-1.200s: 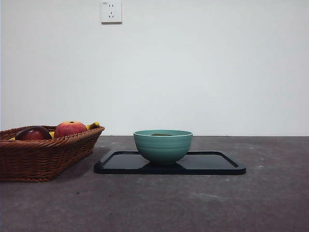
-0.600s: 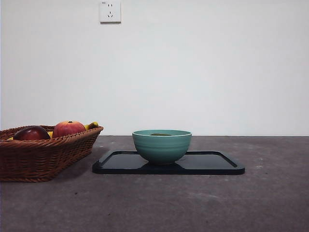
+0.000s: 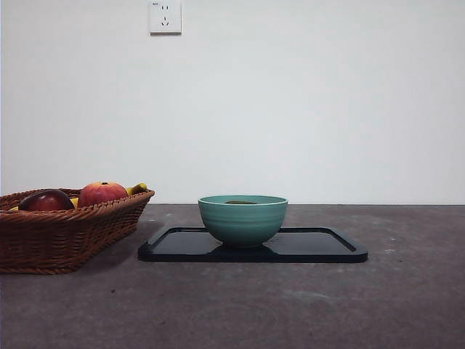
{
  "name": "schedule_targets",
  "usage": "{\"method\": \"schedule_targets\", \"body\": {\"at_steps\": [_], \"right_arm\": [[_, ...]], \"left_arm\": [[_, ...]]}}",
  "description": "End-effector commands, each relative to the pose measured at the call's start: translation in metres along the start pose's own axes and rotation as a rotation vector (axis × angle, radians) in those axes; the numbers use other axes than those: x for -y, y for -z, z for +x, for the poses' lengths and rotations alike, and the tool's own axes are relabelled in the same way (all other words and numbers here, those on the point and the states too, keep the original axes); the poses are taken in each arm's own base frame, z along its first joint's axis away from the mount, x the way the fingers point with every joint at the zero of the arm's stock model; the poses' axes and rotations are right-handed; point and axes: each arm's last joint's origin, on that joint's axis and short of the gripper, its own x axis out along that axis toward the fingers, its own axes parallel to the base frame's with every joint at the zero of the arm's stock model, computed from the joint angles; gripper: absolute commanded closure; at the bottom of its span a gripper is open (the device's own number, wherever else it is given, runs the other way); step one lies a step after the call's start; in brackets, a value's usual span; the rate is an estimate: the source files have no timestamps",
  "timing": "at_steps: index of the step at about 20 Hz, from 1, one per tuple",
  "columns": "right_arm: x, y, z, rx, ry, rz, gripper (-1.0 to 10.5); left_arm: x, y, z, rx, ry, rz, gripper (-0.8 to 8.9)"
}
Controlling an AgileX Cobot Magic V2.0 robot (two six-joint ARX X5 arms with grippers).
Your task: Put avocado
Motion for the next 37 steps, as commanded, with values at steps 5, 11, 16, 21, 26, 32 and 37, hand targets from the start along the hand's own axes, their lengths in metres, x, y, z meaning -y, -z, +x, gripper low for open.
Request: {"method": "schedule_targets", "body": {"at_steps": [5, 11, 16, 21, 26, 32, 37], "right_arm": [[-0.001, -0.002, -0.001, 0.013, -0.010, 0.005, 9.4], [-0.001, -0.002, -0.001, 0.013, -0.010, 0.005, 9.4], [-0.001, -0.002, -0.001, 0.013, -0.010, 0.005, 9.4], [0.004, -0.001, -0.006, 0.049, 0.018, 0.047, 9.4], [0.025, 0.007, -0.023, 0.296, 0.234, 0.195, 9.4], [0.054, 0.036, 0.018, 0.600, 0.501, 0.173, 9.4], [0.081, 0.059, 0.058, 0.758, 0.652, 0.185, 9.4]], "left_arm": [[-0.001, 0.007, 0.002, -0.021, -0.002, 0.056, 7.94], [-0.001, 0.007, 0.002, -0.021, -0.002, 0.056, 7.94], [-0.001, 0.007, 0.002, -0.021, -0.002, 0.057, 7.94], [-0.001, 0.007, 0.002, -0.021, -0.002, 0.056, 7.94], [-0.001, 0.007, 0.002, -0.021, -0.002, 0.056, 7.94], [-0.001, 0.007, 0.002, -0.021, -0.002, 0.056, 7.94], [-0.001, 0.007, 0.002, -0.021, -0.002, 0.056, 7.94]]}}
